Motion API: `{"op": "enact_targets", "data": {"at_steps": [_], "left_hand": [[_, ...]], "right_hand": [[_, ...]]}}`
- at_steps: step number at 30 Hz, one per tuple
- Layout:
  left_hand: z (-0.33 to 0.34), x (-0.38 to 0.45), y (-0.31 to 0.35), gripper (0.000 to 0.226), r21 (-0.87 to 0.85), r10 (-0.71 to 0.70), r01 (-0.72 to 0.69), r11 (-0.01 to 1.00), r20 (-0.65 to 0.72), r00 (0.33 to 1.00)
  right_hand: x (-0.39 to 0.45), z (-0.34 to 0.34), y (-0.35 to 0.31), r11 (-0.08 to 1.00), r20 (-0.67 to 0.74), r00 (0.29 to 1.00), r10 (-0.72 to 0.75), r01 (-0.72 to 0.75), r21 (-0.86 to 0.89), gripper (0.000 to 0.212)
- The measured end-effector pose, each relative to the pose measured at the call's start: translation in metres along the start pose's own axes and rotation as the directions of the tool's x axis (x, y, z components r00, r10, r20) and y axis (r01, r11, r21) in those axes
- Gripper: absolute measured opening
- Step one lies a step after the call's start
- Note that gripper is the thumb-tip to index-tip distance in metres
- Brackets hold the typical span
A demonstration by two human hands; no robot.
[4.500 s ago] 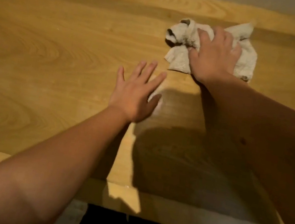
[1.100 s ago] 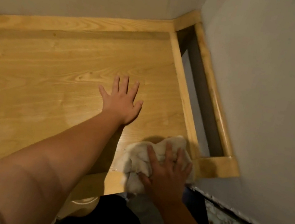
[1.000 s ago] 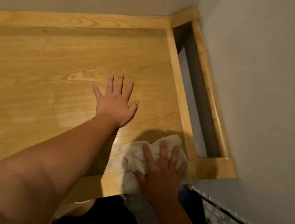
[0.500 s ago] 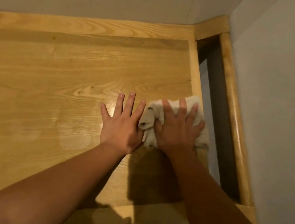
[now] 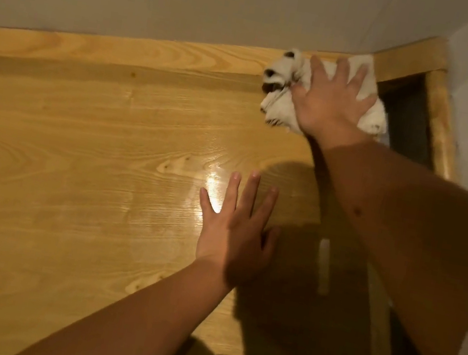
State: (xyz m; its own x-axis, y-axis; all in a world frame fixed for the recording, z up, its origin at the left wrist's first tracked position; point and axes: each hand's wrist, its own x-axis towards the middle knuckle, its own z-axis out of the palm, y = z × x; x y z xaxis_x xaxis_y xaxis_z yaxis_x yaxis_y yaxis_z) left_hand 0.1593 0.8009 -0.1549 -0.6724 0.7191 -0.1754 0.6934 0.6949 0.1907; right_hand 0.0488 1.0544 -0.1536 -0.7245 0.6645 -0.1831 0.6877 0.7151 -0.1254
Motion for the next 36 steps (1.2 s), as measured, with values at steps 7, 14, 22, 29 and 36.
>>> {"op": "enact_targets", "data": {"at_steps": [7, 14, 22, 29, 36], "left_hand": [[0.006, -0.001, 0.001, 0.064, 0.037, 0.013, -0.011, 0.999, -0.039, 0.999], [0.008, 0.000, 0.002, 0.077, -0.128, -0.055, 0.041, 0.991, -0.108, 0.993], [-0.020, -0.018, -0.004, 0.082, -0.680, -0.280, 0.098, 0.727, -0.163, 0.946], [-0.025, -0.102, -0.010, 0.077, -0.495, -0.038, 0.009, 0.869, -0.049, 0.998], [-0.027, -0.175, -0.028, 0.062, -0.310, -0.066, 0.175, 0.934, 0.333, 0.941]], "right_hand": [[0.021, -0.001, -0.003, 0.999, -0.002, 0.999, 0.044, -0.044, -0.025, 0.071], [-0.050, 0.002, 0.010, 0.997, 0.007, 0.999, -0.032, 0.032, -0.064, 0.069], [-0.240, 0.034, 0.028, 1.000, 0.067, 0.997, 0.023, -0.022, -0.019, 0.070], [-0.389, 0.053, 0.017, 0.997, 0.085, 0.996, 0.013, -0.006, -0.075, 0.066], [-0.469, 0.041, 0.010, 0.987, 0.207, 0.971, -0.120, 0.139, -0.078, 0.080]]}}
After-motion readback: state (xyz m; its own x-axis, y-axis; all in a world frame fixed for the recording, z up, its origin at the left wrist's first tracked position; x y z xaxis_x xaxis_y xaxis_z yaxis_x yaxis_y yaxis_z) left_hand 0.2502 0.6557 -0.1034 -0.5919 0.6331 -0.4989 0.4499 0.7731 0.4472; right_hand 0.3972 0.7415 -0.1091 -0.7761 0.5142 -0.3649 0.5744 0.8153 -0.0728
